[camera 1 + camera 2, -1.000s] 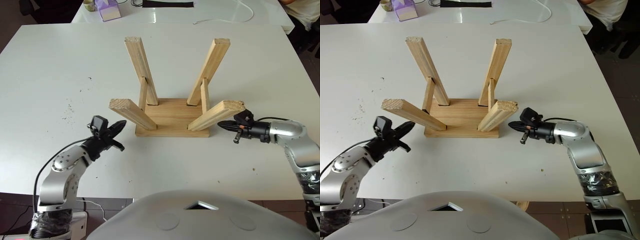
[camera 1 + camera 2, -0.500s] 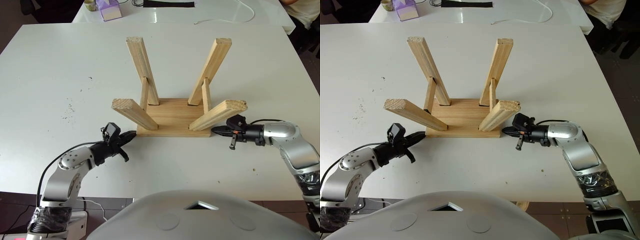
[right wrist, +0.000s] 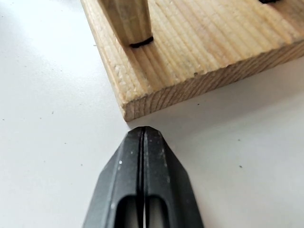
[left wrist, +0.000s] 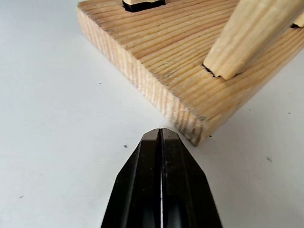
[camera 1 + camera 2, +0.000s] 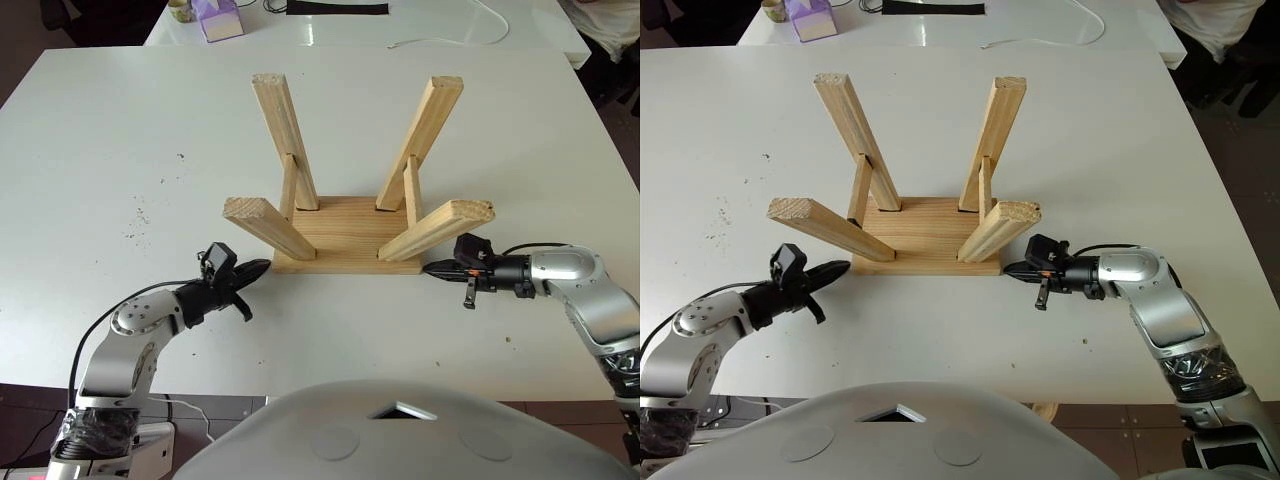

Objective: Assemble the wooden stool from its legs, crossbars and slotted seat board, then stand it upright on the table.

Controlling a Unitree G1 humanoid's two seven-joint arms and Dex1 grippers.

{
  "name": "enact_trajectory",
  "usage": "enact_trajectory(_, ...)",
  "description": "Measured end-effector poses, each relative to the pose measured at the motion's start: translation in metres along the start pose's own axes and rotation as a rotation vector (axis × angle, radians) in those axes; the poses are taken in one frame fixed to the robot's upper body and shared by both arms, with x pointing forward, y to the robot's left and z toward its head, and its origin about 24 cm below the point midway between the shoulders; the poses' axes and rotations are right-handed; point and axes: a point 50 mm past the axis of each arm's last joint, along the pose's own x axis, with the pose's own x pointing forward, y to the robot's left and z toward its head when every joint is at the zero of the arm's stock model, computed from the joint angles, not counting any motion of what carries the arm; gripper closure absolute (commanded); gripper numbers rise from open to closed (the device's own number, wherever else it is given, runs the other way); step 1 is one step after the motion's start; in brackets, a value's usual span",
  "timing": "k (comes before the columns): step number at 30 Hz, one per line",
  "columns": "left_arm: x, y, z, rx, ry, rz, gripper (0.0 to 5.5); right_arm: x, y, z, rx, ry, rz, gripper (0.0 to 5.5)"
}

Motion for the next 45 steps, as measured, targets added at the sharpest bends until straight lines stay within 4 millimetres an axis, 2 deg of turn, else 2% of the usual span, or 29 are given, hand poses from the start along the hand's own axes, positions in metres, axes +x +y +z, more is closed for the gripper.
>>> enact_trajectory(7,0.002,-0.001,0.001,0.003,0.005,-0.015,5.46,0.002,-0.008,0.002,-0.015,0.002,-0.025,5.5)
enact_trajectory(11,0.012,-0.008,0.002,0.0,-0.01,-0.052,5.46,0.011,-0.005,0.007,-0.024,-0.019,-0.001,5.5)
enact_trajectory(17,0.026,-0.008,0.008,0.01,-0.025,-0.028,5.46,0.011,-0.007,0.008,-0.026,-0.014,-0.017,5.5)
enact_trajectory(21,0.014,-0.018,0.004,-0.01,-0.009,-0.041,5.46,0.004,-0.003,0.006,0.003,0.0,-0.022,5.5)
enact_trajectory(23,0.0,-0.025,0.007,-0.027,-0.019,-0.045,5.46,-0.006,0.008,0.006,0.045,-0.024,0.013,5.5)
enact_trajectory(28,-0.036,-0.039,0.038,-0.002,-0.117,-0.055,5.46,-0.047,0.021,0.035,0.076,-0.171,0.047,5.5)
enact_trajectory(32,-0.051,-0.044,0.053,-0.01,-0.177,-0.041,5.46,-0.064,0.026,0.049,0.126,-0.239,0.068,5.5)
enact_trajectory(38,-0.049,-0.037,0.066,0.022,-0.211,-0.03,5.46,-0.066,0.017,0.061,0.124,-0.264,0.031,5.5)
enact_trajectory(41,-0.044,-0.031,0.066,0.032,-0.22,-0.027,5.46,-0.06,0.009,0.059,0.117,-0.271,0.024,5.5)
enact_trajectory(45,-0.037,-0.029,0.056,0.01,-0.184,-0.03,5.46,-0.056,0.003,0.059,0.101,-0.292,0.009,5.5)
